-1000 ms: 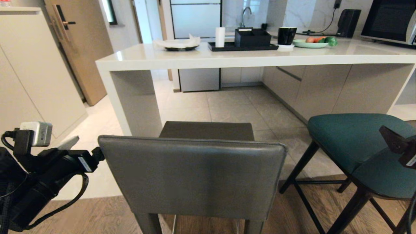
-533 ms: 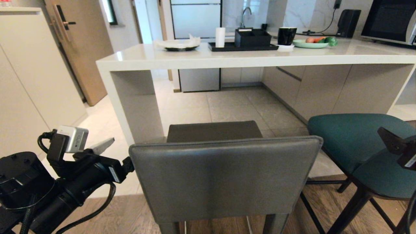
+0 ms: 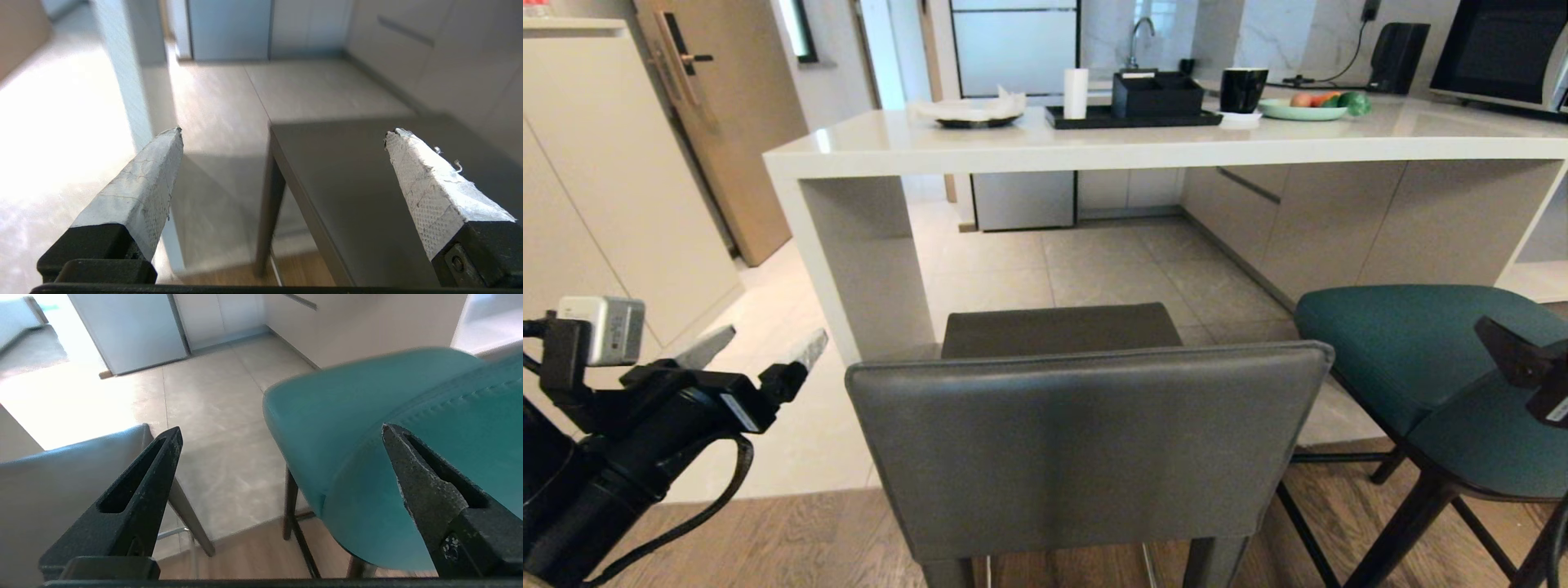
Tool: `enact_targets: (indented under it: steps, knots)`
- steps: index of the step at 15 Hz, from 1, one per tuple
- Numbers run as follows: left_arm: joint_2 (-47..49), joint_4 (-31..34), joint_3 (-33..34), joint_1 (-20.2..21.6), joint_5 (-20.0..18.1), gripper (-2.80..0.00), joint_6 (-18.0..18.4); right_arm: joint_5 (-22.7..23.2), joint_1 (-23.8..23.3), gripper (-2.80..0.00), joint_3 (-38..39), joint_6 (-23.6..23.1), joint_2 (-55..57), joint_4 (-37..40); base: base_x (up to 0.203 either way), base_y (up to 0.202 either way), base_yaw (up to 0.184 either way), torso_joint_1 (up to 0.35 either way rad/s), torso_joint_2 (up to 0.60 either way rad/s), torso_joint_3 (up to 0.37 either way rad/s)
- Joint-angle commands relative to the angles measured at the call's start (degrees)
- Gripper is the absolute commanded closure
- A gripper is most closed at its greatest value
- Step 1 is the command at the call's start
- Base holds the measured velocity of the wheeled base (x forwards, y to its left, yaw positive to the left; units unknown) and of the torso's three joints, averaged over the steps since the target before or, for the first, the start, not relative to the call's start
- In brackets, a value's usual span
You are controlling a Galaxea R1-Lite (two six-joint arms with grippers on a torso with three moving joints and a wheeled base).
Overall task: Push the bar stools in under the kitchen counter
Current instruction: Push the blue chair back under the dining table
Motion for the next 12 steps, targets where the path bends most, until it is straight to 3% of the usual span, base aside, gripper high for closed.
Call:
enact_targets:
  steps: [1,5,8,12]
  knots:
    - [-7.2,1.5,-0.2,0.9,-0.2,-2.80,-0.2,-0.1,2.3,-2.80,-0.9,-0.2,-4.6,2.3,0.000,0.000,0.000,0.000,0.00,0.000]
    - [-21.3,15.2,-3.6,1.2,0.1,-2.80,-0.3,0.0,4.6,-2.80,-5.9,-1.1,-15.9,16.0,0.000,0.000,0.000,0.000,0.00,0.000]
    - [-32.9,28.5,-6.6,1.4,0.1,-2.80,-0.2,-0.2,4.7,-2.80,-7.3,-6.8,-25.2,24.3,0.000,0.000,0.000,0.000,0.00,0.000]
    - [-45.6,39.8,-10.1,2.2,0.0,-2.80,1.4,-3.0,3.1,-2.80,-11.7,-11.4,-35.8,35.9,0.000,0.000,0.000,0.000,0.00,0.000]
